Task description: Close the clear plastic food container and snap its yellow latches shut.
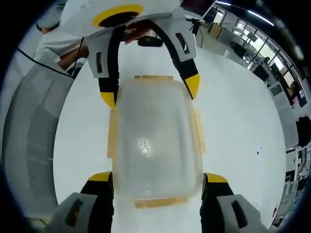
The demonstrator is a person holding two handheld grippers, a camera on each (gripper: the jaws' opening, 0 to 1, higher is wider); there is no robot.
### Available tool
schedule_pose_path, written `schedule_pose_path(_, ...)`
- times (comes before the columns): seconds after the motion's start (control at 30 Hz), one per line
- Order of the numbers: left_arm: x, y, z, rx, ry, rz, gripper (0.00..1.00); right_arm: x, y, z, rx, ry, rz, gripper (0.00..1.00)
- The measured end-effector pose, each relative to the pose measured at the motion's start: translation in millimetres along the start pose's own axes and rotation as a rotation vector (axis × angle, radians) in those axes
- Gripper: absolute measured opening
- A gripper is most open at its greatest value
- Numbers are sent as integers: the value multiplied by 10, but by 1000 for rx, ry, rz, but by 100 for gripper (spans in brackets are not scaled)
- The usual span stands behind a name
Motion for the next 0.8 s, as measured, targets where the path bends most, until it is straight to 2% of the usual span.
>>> schedule_pose_path(0.8,39,214,-85,-5,-18,4,75,47,-209,71,1,4,-9,74)
Point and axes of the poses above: the point that each gripper's makers call its tool centre point, and the gripper's own axes: x roughly forward along the fingers, y roughly to its left, z roughly out of its top, the point moved 10 cm from there along -x, roughly backward along the fingers, and after that the axes turned 2 degrees about z, right-handed, at the moved point
